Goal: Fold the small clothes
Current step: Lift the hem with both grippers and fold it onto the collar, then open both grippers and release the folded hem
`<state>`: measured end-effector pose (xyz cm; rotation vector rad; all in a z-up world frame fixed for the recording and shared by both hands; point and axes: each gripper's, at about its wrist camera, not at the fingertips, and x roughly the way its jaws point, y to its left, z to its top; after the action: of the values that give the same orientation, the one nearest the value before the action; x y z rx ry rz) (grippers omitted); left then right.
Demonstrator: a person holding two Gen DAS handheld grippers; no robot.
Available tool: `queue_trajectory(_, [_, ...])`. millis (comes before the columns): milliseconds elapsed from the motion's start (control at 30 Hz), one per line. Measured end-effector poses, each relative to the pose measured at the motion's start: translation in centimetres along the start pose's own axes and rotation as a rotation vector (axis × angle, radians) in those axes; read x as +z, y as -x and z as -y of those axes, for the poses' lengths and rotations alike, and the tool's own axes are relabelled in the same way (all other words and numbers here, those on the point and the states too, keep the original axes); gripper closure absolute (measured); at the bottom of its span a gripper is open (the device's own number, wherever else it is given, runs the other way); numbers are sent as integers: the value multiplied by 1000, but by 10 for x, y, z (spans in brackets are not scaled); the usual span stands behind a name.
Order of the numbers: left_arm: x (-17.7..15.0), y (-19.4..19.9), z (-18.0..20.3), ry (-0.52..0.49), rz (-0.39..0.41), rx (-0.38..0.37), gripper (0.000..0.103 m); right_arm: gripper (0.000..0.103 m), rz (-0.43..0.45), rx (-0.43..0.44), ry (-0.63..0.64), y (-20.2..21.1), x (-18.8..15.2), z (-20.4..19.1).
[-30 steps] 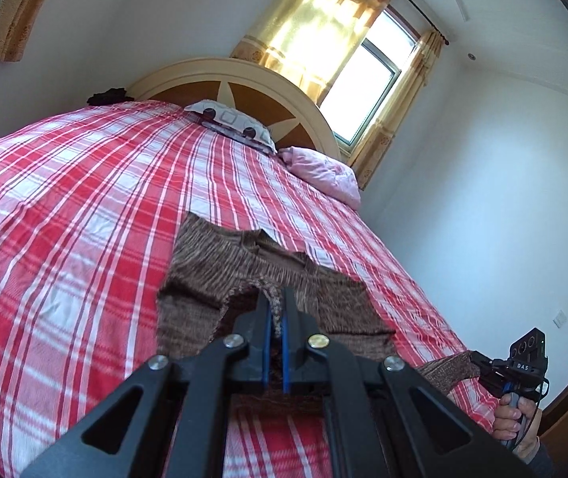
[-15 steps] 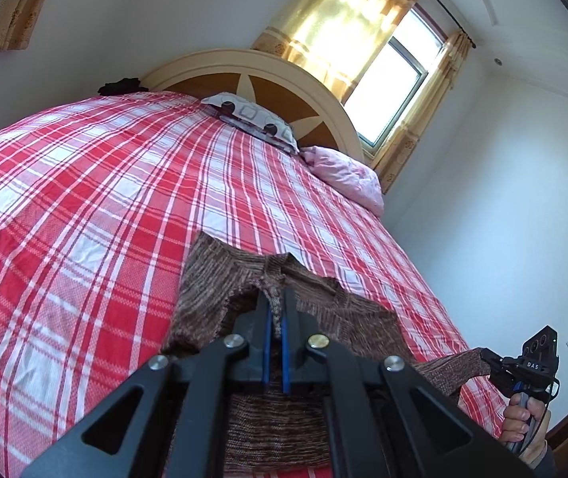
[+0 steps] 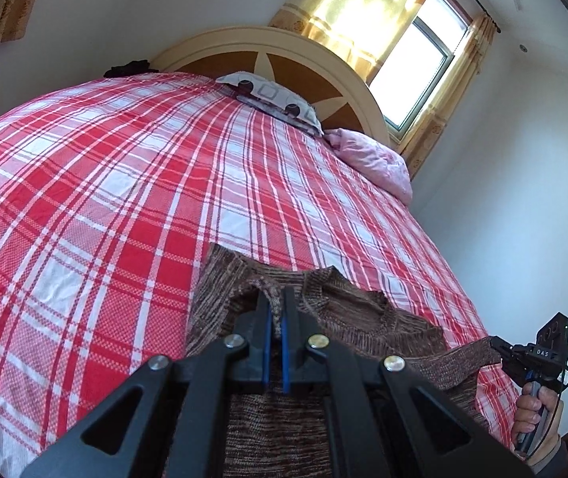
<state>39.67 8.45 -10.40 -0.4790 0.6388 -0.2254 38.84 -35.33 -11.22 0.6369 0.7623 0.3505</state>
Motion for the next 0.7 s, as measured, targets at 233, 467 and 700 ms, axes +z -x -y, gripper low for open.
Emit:
queue_trajectory(233, [7, -38, -4, -23, -45, 41, 100, 98, -34, -53, -28, -43, 24, 28])
queue_trajectory(467, [12, -65, 7, -98, -69, 116, 98, 98, -44, -72, -96, -70, 36, 60])
queue_trajectory(700, [25, -78, 5, -120, -76, 217, 81, 97, -4, -125, -105, -58, 44, 71])
